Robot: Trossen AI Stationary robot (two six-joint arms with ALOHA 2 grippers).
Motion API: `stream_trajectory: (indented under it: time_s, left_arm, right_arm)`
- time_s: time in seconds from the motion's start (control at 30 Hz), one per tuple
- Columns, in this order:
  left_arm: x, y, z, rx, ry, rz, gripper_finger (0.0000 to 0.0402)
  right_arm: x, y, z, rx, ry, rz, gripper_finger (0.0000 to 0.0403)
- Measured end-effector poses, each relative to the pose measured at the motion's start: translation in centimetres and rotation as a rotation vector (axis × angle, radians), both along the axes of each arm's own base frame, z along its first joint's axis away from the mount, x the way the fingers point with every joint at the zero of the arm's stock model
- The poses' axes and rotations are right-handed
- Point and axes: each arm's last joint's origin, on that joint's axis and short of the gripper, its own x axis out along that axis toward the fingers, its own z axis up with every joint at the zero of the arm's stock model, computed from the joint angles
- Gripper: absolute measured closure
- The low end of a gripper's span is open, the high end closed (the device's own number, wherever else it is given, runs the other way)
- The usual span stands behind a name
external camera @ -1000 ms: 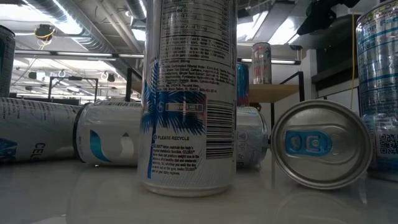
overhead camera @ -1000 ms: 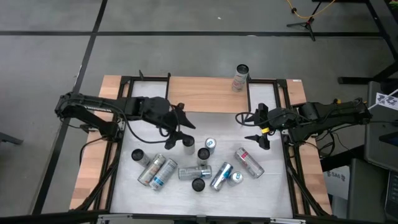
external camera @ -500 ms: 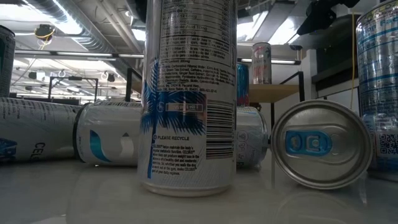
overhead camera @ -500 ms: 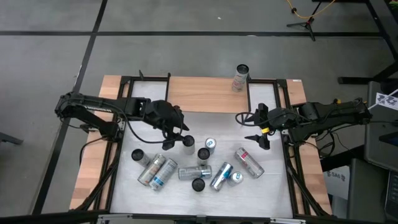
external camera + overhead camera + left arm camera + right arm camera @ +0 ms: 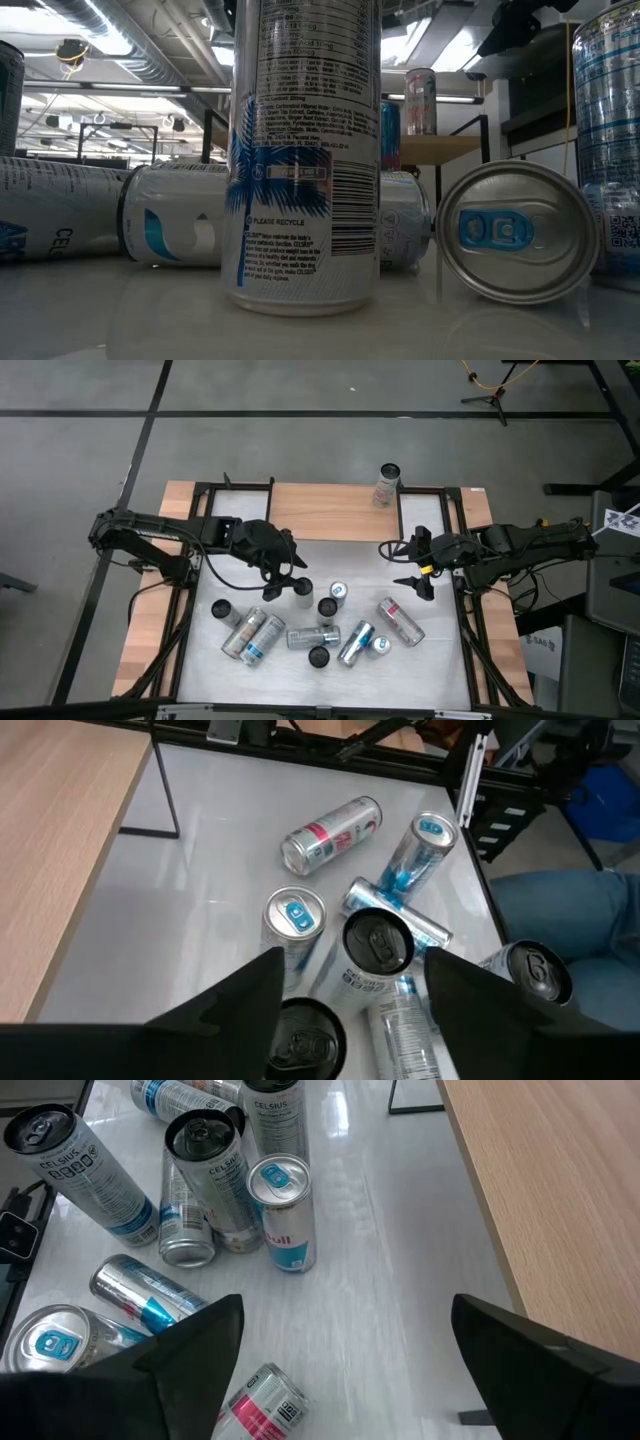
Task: Sort soda cans
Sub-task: Put the top white yellow soda can on the shelf
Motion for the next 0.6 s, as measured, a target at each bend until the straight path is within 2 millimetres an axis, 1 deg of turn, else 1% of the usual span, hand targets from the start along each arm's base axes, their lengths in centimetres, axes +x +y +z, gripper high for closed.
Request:
stream_trajectory:
  time_s: [0.17,0.3,0.43,0.6]
  left_arm:
    - [0.2,0.0,-0.2,0.003,0.007,-0.001,0.0099]
    - [1.0,-0.3,-1.3,0.007,0.048,-0.009,0.0068]
    - [2.1,-0.8,-2.7,0.012,0.1,-0.022,0.0056]
    - [3.0,-0.9,-4.2,0.06,0.147,-0.059,0.0058]
  right_arm:
    - [0.0,0.0,0.0,0.0,0.0,0.0,0.0052]
    - [0.0,0.0,0.0,0.0,0.0,0.0,0.0052]
    - [0.0,0.0,0.0,0.0,0.0,0.0,0.0052]
    - [0.0,0.0,0.0,0.0,0.0,0.0,0.0052]
